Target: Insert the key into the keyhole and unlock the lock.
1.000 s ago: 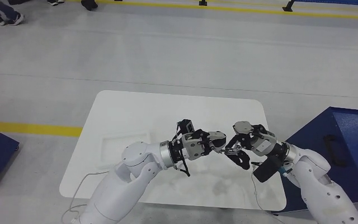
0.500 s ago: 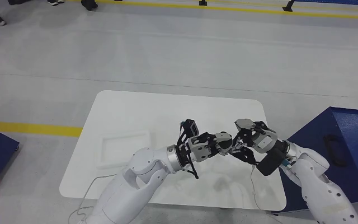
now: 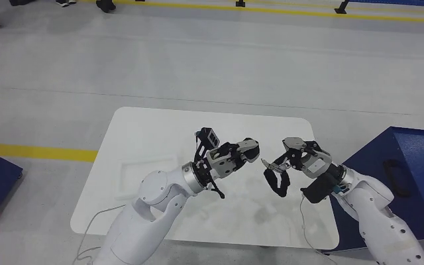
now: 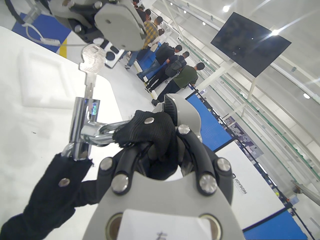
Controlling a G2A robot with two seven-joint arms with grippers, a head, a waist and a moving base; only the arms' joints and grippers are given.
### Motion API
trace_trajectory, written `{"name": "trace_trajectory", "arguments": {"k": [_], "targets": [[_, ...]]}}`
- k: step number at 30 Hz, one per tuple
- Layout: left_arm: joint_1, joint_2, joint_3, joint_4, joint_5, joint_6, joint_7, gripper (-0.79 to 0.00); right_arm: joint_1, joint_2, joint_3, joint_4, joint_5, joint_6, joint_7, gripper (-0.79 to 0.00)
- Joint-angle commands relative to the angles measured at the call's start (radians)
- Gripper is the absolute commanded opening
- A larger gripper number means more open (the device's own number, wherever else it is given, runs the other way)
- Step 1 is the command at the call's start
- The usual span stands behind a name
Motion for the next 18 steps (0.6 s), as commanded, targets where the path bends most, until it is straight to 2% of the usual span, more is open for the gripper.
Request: {"name": "trace_trajectory", "arguments": {"k": [1, 5, 8, 10, 13, 16, 18], "targets": [[0.0, 0.0, 0.0, 0.0, -0.003, 0.001, 0.0, 0.0, 0.0, 0.0, 0.0, 0.0, 0.001, -0.001, -0.001, -0.785], [0.0, 0.0, 0.0, 0.0, -0.003, 0.001, 0.0, 0.0, 0.0, 0.0, 0.0, 0.0, 0.001, -0.001, -0.001, -0.785], [0.013, -0.001, -0.005, -0.006, -0.022, 0.008, 0.033, 0.0, -0.012, -0.001, 0.011, -0.029, -0.091, 0.086, 0.062, -0.785], [0.024, -0.005, -0.009, -0.022, -0.048, 0.076, 0.13, 0.0, -0.03, -0.002, 0.016, -0.051, -0.146, 0.146, 0.083, -0.785], [0.039, -0.011, 0.002, -0.06, -0.096, 0.14, 0.21, 0.0, -0.051, -0.004, 0.02, -0.071, -0.214, 0.204, 0.106, -0.785], [0.027, -0.009, 0.006, -0.091, -0.056, 0.236, 0.241, 0.0, -0.07, -0.005, 0.021, -0.086, -0.262, 0.233, 0.105, -0.785], [0.012, -0.002, 0.013, -0.101, 0.018, 0.29, 0.196, 0.0, -0.076, -0.005, 0.023, -0.089, -0.273, 0.235, 0.097, -0.785]]}}
